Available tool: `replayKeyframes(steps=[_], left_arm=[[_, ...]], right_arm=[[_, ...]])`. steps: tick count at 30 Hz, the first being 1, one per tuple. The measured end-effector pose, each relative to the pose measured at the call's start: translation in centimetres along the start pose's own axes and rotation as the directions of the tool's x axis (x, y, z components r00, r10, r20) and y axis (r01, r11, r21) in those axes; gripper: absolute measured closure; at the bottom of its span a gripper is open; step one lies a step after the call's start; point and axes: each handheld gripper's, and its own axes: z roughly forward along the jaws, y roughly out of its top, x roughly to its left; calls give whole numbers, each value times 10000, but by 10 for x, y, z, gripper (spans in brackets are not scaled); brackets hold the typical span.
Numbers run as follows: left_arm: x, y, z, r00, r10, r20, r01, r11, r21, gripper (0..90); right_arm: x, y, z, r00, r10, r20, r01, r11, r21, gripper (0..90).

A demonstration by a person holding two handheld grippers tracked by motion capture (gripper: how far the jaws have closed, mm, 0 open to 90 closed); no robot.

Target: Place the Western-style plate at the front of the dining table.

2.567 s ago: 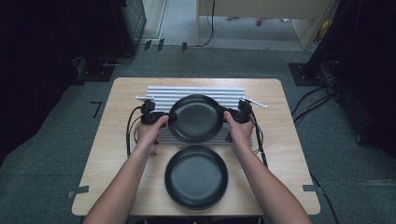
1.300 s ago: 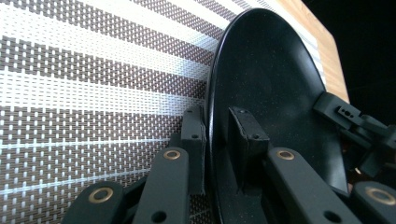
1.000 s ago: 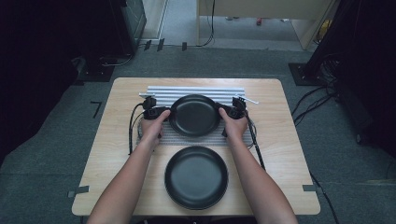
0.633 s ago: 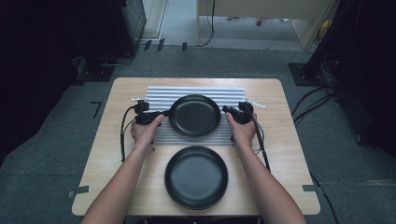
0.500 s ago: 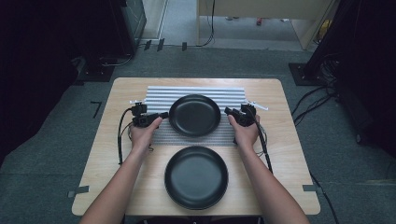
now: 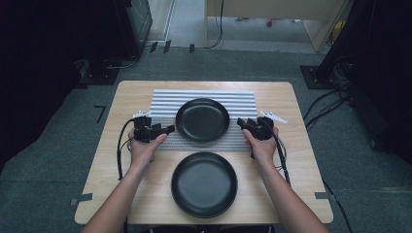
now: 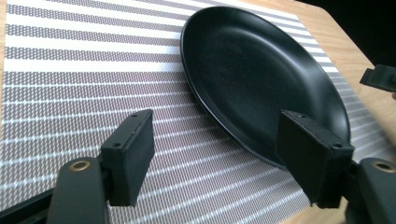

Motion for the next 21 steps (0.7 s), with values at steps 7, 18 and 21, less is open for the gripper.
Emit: replayKeyframes(steps=[7,18,21], left_arm=[[0,-10,-23,9998,192,-42,-193,9996,-229,184],[3,-19,-51,9992,397,-86,-402,9976,-560,141],[3,-24,-58,9990,437,-71,-440,9974,-567,136]], right_arm=[[-2,0,-25,9943,-896,-583,908,9957,181,359],[-1,-6,-50,9898,-1223,-728,1242,9920,225,303],[-2,-8,-58,9886,-1336,-693,1355,9905,227,292]])
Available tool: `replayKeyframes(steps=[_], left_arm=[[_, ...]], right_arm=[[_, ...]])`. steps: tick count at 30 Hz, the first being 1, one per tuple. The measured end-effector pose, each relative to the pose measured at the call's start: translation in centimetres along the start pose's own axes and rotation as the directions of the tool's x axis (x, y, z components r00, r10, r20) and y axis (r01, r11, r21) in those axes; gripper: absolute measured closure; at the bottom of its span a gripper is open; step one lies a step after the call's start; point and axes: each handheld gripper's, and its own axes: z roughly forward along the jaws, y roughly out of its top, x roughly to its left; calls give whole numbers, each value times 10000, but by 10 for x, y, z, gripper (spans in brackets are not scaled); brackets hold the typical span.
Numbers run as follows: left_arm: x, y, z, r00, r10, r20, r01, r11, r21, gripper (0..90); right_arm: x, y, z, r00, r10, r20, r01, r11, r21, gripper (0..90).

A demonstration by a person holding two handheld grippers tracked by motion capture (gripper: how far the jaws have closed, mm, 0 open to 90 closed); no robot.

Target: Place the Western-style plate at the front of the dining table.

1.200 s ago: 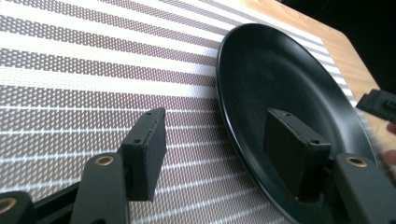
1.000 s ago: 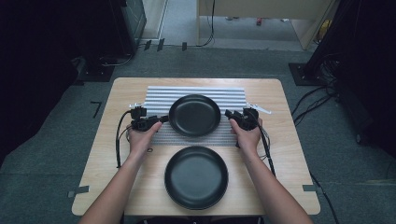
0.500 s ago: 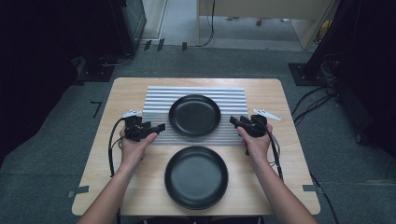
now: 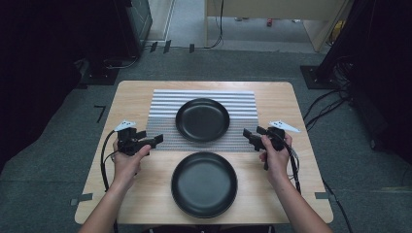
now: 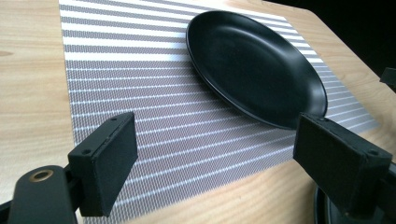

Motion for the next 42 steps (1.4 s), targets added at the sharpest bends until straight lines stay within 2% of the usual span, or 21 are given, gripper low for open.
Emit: replayKeyframes(steps=[2,10,13,15,19,23,29,36,42], left_arm=[[1,-3,-3,9999,-32,-116,33,10000,54,135],[4,-18,-16,9999,-61,-126,61,10000,5,134],[4,-24,-20,9988,47,-485,-45,10000,45,135],[6,-27,-23,9986,-18,-527,19,10000,27,135],[11,-33,-31,9975,-333,-616,332,9994,-22,135],[16,-39,-38,9963,-482,-705,481,9988,-34,135],[22,-51,-49,9946,-488,-913,492,9988,17,134],[32,-69,-55,9898,-740,-1216,763,9970,144,135],[40,-79,-62,9876,-651,-1431,703,9970,313,134]], right_arm=[[-1,-2,-5,10000,-81,-7,81,10000,1,287],[-7,-9,-28,9998,-174,-10,174,9998,10,274],[-11,-13,-36,9999,-139,52,138,9999,7,272],[-14,-16,-41,9999,-46,92,46,10000,-1,270],[-20,-22,-53,9998,43,217,-43,10000,17,270],[-28,-30,-65,9991,149,393,-147,9999,-56,270],[-39,-40,-80,9976,249,650,-244,9997,-74,269],[-51,-49,-102,9937,360,1059,-345,9993,-167,269],[-60,-61,-118,9905,503,1278,-494,9987,-103,270]])
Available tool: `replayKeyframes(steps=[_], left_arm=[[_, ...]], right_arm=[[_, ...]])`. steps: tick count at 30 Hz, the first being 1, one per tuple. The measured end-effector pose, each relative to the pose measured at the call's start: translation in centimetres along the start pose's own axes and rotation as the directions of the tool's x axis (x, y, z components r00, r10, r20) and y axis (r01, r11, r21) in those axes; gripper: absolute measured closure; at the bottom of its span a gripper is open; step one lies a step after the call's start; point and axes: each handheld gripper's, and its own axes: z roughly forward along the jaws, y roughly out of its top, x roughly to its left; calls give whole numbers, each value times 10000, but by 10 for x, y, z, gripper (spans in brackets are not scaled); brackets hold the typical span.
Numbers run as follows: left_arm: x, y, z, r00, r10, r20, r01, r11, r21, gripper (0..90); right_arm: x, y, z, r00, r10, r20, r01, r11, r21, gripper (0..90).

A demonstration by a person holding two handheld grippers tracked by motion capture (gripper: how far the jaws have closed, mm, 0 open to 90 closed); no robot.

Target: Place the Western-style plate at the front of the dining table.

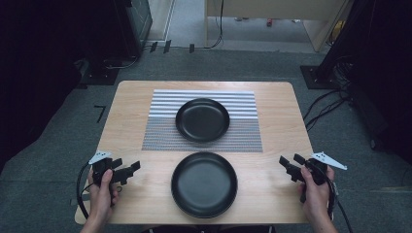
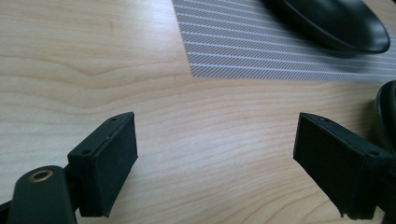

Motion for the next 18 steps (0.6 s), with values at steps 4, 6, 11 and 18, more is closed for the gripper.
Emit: replayKeyframes(steps=[4,6,11,18], left_arm=[[7,-6,-4,9998,-44,-168,45,10000,57,134],[11,-10,-6,9996,-102,-274,104,9999,85,134],[19,-17,-12,9980,9,-629,2,9999,164,134],[28,-24,-23,9916,281,-1263,-270,9996,109,134]], right_arm=[[-10,-9,-11,9998,-2,219,-1,9999,171,270],[-15,-13,-17,9994,36,336,-43,9998,203,270],[-27,-22,-30,9973,59,733,-80,9996,285,269],[-40,-33,-45,9934,85,1146,-128,9992,370,265]])
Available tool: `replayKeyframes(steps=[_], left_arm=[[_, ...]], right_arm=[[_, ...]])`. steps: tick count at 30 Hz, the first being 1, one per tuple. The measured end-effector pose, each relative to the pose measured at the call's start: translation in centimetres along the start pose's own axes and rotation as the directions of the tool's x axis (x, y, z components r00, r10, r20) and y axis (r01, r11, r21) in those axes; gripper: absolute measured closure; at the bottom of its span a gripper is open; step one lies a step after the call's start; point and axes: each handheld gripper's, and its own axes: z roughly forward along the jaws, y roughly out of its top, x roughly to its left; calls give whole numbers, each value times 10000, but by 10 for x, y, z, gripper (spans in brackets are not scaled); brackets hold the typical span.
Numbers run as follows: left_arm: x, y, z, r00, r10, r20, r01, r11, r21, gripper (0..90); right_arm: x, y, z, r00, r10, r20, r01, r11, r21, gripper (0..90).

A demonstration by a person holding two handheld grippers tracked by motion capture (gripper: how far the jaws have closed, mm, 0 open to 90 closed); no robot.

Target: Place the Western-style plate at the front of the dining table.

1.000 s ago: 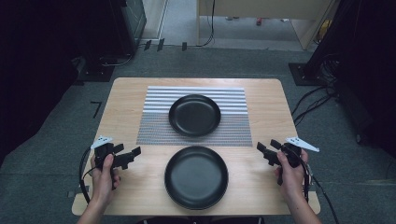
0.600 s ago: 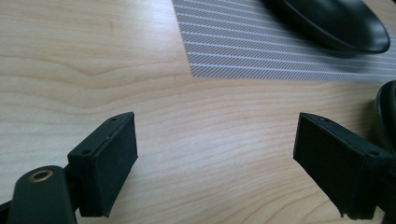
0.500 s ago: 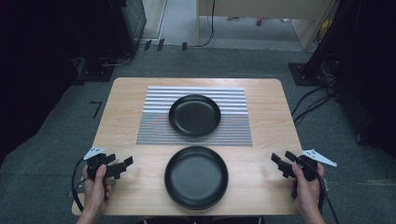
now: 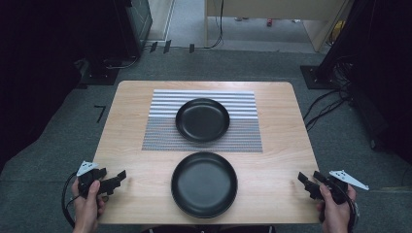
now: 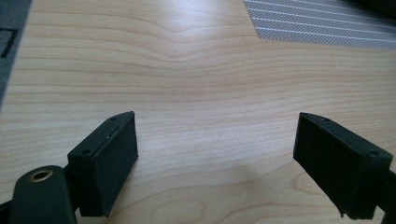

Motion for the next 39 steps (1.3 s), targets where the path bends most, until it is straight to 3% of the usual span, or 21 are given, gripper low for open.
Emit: replayKeyframes(steps=[5,8,14,19,23,39], left_arm=[[-1,-5,-3,9992,255,-312,-256,9997,-24,134],[-3,-6,-3,9981,405,-475,-408,9991,-66,134],[-9,-9,-1,9939,773,-788,-778,9970,-32,134],[-15,-11,1,9850,1209,-1227,-1209,9926,75,133],[-21,-14,2,9734,1664,-1578,-1651,9861,213,133],[-20,-14,2,9736,1703,-1518,-1690,9854,211,130]], right_arm=[[-1,-4,-5,9991,-186,374,172,9991,378,262],[4,-6,-5,9964,-532,656,494,9971,588,261],[15,-7,-1,9798,-1560,1251,1444,9847,971,235],[22,-8,3,9633,-2157,1600,1964,9721,1279,202],[23,-8,4,9628,-2165,1618,1969,9720,1285,192],[23,-8,4,9626,-2152,1645,1935,9713,1384,143]])
